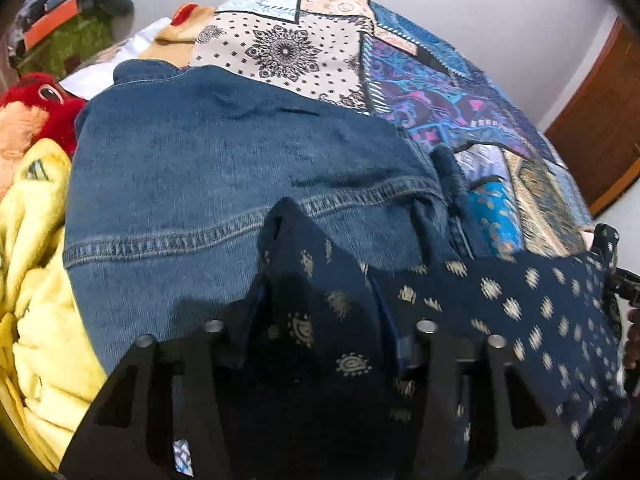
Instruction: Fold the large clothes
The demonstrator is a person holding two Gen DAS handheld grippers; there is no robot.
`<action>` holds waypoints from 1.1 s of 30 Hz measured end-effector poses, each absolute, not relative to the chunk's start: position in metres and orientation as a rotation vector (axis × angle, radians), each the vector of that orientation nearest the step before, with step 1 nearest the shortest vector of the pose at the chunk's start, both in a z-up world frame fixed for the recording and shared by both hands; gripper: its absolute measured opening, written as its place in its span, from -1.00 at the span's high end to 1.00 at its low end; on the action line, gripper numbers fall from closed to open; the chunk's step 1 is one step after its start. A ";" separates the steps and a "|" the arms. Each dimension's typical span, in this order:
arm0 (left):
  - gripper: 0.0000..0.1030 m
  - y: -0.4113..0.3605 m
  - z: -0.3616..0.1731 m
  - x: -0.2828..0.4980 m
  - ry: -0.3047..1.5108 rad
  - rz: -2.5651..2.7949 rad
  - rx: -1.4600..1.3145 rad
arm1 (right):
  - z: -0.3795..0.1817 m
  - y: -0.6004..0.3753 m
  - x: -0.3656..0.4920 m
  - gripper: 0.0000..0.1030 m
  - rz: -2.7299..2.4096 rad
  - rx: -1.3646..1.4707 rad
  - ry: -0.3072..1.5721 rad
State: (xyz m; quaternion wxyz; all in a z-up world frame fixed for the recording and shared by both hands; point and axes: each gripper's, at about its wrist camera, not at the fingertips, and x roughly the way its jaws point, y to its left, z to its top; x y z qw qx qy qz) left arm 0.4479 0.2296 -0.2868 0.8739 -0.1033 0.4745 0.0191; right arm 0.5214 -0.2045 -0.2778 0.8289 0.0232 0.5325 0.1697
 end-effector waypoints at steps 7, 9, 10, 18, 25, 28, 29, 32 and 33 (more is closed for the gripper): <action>0.72 0.212 -0.244 0.444 0.893 0.113 -0.003 | -0.254 -0.199 0.547 0.63 0.494 0.208 1.036; 0.72 0.222 -0.226 0.446 0.872 0.108 -0.024 | -0.237 -0.188 0.553 0.65 0.499 0.156 0.987; 0.72 0.229 -0.211 0.447 0.846 0.112 -0.029 | -0.228 -0.182 0.558 0.65 0.504 0.123 0.957; 0.72 0.256 -0.198 0.496 0.824 0.190 -0.039 | -0.195 -0.134 0.603 0.65 0.429 -0.044 0.847; 0.51 0.273 -0.274 0.529 0.966 0.220 -0.100 | -0.255 -0.118 0.631 0.26 0.310 -0.220 0.932; 0.19 0.276 -0.282 0.526 0.947 0.233 -0.107 | -0.263 -0.127 0.627 -0.90 0.188 -0.300 0.887; 0.03 0.276 -0.282 0.523 0.943 0.251 -0.104 | -0.263 -0.131 0.626 -0.96 0.151 -0.317 0.874; -0.55 0.282 -0.278 0.510 0.924 0.300 -0.096 | -0.261 -0.149 0.622 -0.96 0.189 -0.227 0.935; -0.57 0.285 -0.275 0.504 0.917 0.280 -0.112 | -0.257 -0.154 0.616 -0.96 0.201 -0.196 0.944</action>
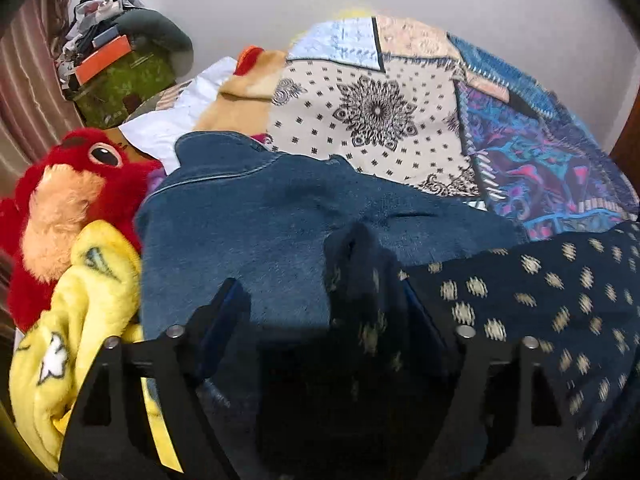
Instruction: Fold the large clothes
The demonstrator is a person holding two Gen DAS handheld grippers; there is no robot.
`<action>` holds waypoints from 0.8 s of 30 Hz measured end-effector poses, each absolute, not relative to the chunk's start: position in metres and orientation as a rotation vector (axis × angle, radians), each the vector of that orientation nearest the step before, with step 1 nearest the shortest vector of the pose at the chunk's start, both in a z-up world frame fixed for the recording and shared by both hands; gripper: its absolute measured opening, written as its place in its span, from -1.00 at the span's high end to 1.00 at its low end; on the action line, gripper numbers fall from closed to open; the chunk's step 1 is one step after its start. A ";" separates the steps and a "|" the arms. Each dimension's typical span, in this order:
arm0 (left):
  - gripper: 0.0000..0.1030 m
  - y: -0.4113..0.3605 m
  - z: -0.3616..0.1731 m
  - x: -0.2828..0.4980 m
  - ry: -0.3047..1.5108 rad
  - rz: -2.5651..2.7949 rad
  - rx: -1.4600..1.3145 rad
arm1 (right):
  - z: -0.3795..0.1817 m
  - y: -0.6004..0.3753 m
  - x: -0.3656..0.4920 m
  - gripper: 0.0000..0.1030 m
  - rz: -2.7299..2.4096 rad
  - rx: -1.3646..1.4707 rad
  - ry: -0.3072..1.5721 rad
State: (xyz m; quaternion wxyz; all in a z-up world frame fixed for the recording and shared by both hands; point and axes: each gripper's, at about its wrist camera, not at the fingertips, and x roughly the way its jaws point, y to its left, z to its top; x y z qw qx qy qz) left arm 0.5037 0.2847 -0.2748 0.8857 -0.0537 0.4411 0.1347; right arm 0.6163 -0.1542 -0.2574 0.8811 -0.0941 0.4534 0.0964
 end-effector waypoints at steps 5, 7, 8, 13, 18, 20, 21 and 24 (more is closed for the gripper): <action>-0.57 0.291 -0.253 0.470 0.910 0.234 -0.184 | -0.230 -0.167 0.575 -0.96 0.248 -0.166 0.927; -0.57 0.286 -0.238 0.454 0.898 0.229 -0.155 | -0.217 -0.166 0.558 -0.96 0.258 -0.191 0.916; -0.57 0.283 -0.229 0.444 0.890 0.226 -0.134 | -0.207 -0.166 0.544 -0.96 0.266 -0.209 0.902; -0.61 0.270 -0.188 0.393 0.862 0.206 -0.078 | -0.165 -0.161 0.486 -0.96 0.297 -0.274 0.829; -0.83 0.255 -0.159 0.336 0.822 0.193 -0.034 | -0.139 -0.156 0.423 -0.96 0.370 -0.277 0.808; -0.84 0.252 -0.155 0.318 0.826 0.183 -0.030 | -0.135 -0.155 0.400 -0.96 0.390 -0.275 0.812; -0.84 0.251 -0.154 0.311 0.831 0.175 -0.035 | -0.135 -0.153 0.391 -0.96 0.397 -0.278 0.814; -0.84 0.248 -0.154 0.281 0.833 0.161 -0.043 | -0.135 -0.151 0.358 -0.96 0.410 -0.291 0.821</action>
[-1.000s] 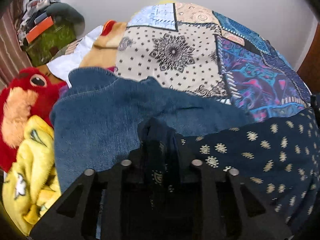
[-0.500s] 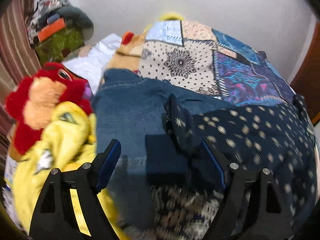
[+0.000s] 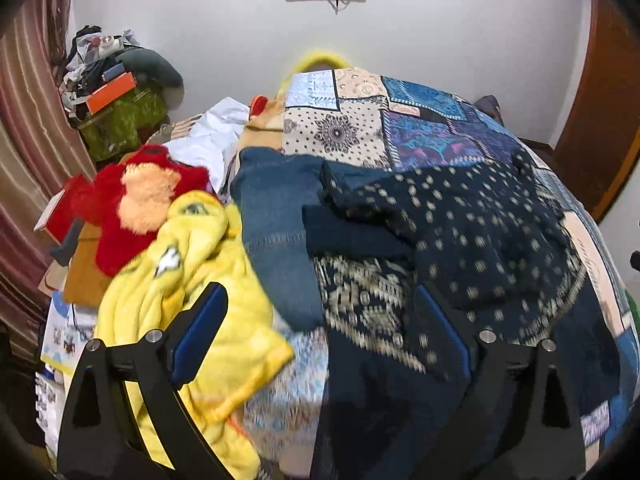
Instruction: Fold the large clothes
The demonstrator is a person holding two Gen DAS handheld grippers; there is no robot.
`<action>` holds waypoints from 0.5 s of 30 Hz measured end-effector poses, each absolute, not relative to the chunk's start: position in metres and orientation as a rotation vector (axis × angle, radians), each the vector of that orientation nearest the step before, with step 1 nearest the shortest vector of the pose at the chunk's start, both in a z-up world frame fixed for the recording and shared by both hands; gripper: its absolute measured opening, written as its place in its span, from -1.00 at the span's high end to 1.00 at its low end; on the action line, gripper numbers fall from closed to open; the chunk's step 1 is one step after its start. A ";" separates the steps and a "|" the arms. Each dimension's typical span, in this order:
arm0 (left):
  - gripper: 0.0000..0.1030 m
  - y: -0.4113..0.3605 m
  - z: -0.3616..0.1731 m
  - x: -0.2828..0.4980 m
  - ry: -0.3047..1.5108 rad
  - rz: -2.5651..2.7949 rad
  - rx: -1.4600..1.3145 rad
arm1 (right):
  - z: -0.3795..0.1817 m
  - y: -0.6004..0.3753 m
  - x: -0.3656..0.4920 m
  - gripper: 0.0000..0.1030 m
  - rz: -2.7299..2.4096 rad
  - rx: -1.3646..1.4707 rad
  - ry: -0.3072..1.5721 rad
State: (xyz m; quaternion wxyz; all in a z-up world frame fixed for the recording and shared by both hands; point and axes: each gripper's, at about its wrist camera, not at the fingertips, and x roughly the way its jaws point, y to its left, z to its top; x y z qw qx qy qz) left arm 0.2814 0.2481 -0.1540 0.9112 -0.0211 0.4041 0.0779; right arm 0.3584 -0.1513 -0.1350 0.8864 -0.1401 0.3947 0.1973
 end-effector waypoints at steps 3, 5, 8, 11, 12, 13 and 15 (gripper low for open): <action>-0.85 0.245 -0.163 0.260 0.844 0.157 -0.043 | -0.137 -0.153 0.336 -0.96 0.426 -0.292 0.850; -0.85 0.243 -0.171 0.246 0.856 0.152 -0.048 | -0.140 -0.155 0.323 -0.96 0.433 -0.283 0.872; -0.85 0.244 -0.192 0.228 0.903 0.132 -0.090 | -0.149 -0.162 0.307 -0.96 0.428 -0.271 0.905; -0.85 0.245 -0.220 0.213 0.970 0.096 -0.154 | -0.162 -0.172 0.293 -0.96 0.391 -0.248 0.934; -0.85 0.246 -0.232 0.208 0.998 0.082 -0.177 | -0.166 -0.176 0.289 -0.96 0.382 -0.234 0.947; -0.85 0.246 -0.241 0.205 1.023 0.072 -0.194 | -0.172 -0.181 0.285 -0.96 0.374 -0.217 0.963; -0.85 0.245 -0.266 0.197 1.096 0.032 -0.243 | -0.187 -0.190 0.279 -0.96 0.367 -0.184 1.009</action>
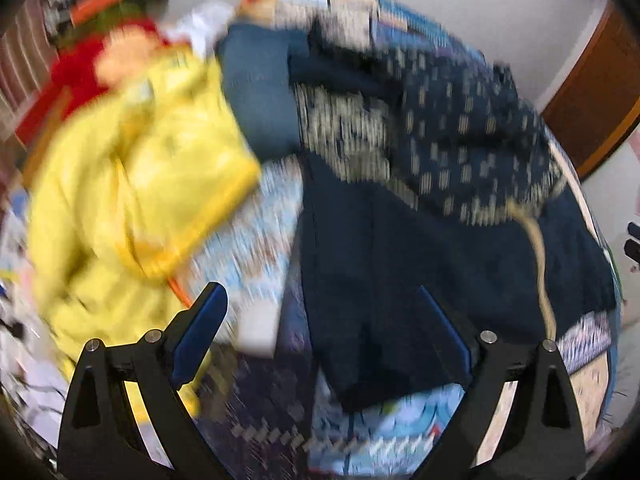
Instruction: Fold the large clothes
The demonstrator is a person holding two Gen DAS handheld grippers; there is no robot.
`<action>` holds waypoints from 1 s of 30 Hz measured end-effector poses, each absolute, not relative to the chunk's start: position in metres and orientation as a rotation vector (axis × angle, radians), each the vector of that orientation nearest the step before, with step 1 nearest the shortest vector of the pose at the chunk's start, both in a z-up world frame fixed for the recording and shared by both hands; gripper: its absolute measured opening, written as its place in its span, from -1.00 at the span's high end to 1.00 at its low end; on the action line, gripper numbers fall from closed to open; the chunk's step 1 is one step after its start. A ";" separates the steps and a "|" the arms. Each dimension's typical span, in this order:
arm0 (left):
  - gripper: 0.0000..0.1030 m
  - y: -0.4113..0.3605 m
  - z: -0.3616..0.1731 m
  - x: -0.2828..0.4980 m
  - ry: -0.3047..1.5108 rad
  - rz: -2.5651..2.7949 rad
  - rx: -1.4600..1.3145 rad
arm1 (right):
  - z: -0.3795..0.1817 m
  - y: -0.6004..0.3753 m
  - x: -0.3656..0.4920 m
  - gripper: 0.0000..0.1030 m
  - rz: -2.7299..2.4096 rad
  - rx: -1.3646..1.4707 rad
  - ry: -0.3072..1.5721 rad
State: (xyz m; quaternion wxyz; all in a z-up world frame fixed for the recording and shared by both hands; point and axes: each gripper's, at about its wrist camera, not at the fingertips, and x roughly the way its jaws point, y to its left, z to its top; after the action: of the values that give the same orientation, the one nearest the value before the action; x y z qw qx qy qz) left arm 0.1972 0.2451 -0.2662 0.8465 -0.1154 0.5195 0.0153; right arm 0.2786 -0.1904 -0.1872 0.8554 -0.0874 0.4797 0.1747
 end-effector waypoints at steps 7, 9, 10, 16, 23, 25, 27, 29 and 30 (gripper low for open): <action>-0.85 0.240 -0.328 0.184 1.219 -0.073 -0.465 | -0.232 -0.205 0.278 -0.96 0.379 -0.094 1.161; -0.85 0.235 -0.328 0.184 1.198 -0.090 -0.476 | -0.242 -0.206 0.279 -0.96 0.420 -0.029 1.204; -0.85 0.233 -0.328 0.184 1.184 -0.116 -0.504 | -0.247 -0.206 0.280 -0.97 0.438 0.001 1.219; -0.61 0.205 -0.327 0.194 1.135 -0.153 -0.484 | -0.250 -0.199 0.277 -0.95 0.470 -0.006 1.184; 0.76 0.201 -0.317 0.198 1.106 -0.027 -0.459 | -0.244 -0.196 0.279 0.38 0.527 0.011 1.112; 0.76 0.200 -0.313 0.197 1.099 -0.037 -0.470 | -0.240 -0.195 0.281 0.64 0.564 0.034 1.102; 0.76 0.197 -0.299 0.195 1.070 -0.030 -0.423 | -0.230 -0.188 0.280 0.68 0.573 -0.008 1.043; 0.76 0.195 -0.278 0.192 1.022 -0.032 -0.393 | -0.221 -0.184 0.281 0.72 0.589 -0.023 1.004; 0.76 0.196 -0.265 0.192 0.995 -0.036 -0.389 | -0.215 -0.184 0.283 0.72 0.598 -0.012 0.989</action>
State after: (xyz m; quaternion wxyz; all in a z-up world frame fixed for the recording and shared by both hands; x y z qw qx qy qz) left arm 0.1917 0.1959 -0.2651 0.8605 -0.1853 0.4742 -0.0173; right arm 0.2830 -0.1838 -0.2154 0.8376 -0.0057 0.4675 0.2826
